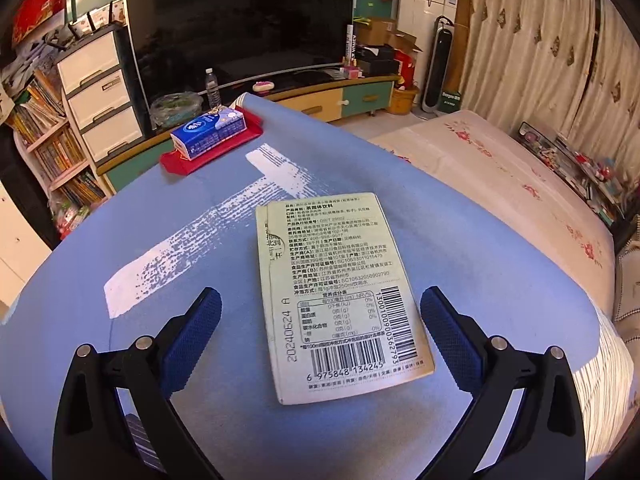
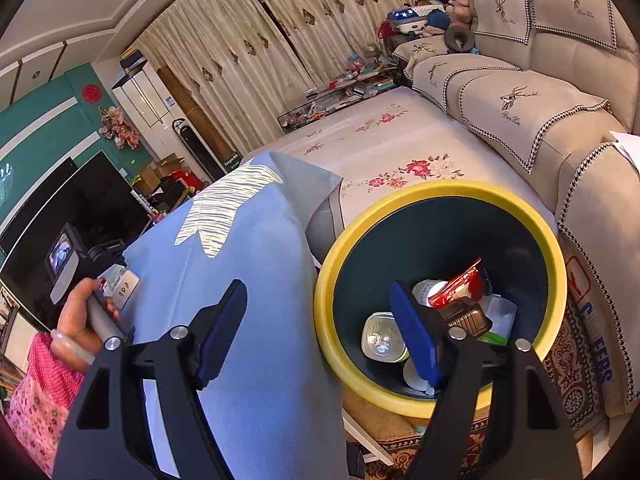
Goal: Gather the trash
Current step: 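Move the left gripper to the white cardboard box and grasp it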
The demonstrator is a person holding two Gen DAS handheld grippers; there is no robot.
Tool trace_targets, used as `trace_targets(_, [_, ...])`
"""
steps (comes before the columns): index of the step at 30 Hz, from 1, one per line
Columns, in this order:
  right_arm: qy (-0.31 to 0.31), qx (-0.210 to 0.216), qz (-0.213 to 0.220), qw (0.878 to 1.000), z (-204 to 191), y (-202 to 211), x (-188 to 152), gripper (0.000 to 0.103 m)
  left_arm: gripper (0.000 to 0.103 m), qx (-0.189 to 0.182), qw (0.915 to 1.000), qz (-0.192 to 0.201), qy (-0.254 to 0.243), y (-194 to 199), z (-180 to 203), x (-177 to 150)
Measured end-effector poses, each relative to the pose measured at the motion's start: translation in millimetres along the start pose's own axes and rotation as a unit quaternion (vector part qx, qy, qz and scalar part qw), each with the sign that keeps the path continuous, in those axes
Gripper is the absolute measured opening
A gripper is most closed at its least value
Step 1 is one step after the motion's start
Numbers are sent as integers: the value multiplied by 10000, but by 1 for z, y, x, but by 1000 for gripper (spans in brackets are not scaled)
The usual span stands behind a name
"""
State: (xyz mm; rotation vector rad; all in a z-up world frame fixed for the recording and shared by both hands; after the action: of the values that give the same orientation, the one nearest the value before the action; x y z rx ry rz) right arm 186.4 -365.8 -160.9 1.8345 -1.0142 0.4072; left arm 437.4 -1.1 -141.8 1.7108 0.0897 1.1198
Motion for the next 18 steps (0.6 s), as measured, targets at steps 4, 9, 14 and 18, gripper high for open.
trace_targets(4, [-44,34,-17,10000,4,0,-1,70,98,23,9996,-233,142,-14,-2,-7])
trace_targets(9, [-76,27,-50,10000,5,1,-2,70,97,-46,9996,-257,-52,-23,0,-13])
trace_targets(14, [-39,39,-30,10000,3,4,-4,70,75,-402,9981,-151,-433,-19,-7,-16])
trace_targets(18, [24,50,-15,10000,-3,10,-8,70,74,-770,9942,-155,-739,-18,-19,-13])
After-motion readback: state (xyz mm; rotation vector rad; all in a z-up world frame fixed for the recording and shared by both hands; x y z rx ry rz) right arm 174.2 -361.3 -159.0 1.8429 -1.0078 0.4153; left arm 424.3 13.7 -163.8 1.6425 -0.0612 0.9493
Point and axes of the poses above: each gripper's, at about its wrist camera, not at the fingertips, and y roughly against the way its jaws point, z to its right, x to its top, the point moved 3 cm from there along -y, roughly the way its jaws point, and after that the axes turned 3 degrees about -y, right-handed, at the moved point
